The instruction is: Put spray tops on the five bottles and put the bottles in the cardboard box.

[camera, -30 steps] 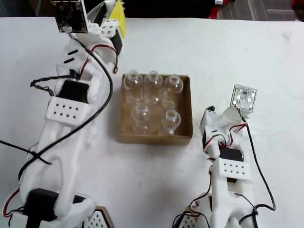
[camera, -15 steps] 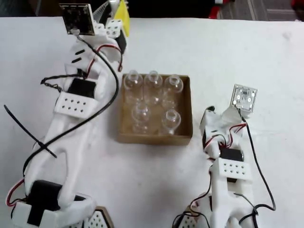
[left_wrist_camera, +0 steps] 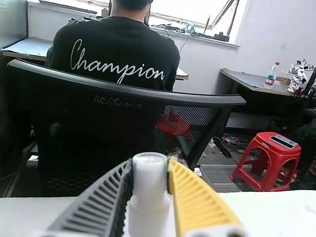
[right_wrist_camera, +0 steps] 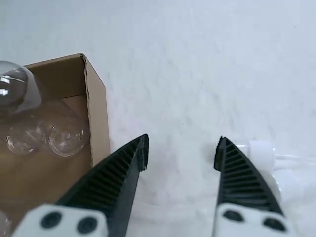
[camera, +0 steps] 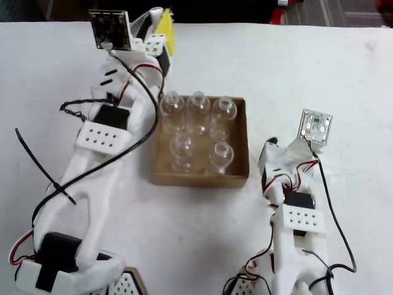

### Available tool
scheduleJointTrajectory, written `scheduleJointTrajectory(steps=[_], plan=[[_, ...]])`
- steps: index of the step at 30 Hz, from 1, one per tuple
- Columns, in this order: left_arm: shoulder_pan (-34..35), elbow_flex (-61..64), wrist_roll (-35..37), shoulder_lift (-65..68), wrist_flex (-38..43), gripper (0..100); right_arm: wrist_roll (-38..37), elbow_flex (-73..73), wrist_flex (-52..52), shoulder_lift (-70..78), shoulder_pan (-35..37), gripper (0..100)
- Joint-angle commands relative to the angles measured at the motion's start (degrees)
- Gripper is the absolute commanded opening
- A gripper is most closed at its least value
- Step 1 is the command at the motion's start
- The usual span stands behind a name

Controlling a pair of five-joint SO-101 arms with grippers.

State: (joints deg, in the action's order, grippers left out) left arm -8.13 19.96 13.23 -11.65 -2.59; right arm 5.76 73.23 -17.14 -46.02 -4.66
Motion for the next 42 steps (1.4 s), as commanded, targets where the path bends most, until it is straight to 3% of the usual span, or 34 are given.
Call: scheduleJointTrajectory(steps=[1,13,36,42], plan=[[-0.7,0.3,-0.4,0.0,1.3,2,-0.9,-0.4,1.3,0.1,-0.5,19.8],[-3.6,10.6,-0.8,1.3,17.0,2,-0.9,-0.4,1.4,0.1,-0.5,19.8],[-5.6,20.7,-0.9,0.0,17.9,2,-0.9,-0.4,1.4,0.0,-0.5,19.8],[-6.0,29.5,-9.2,0.0,33.1,2,-0.9,-0.4,1.4,0.0,-0.5,19.8]])
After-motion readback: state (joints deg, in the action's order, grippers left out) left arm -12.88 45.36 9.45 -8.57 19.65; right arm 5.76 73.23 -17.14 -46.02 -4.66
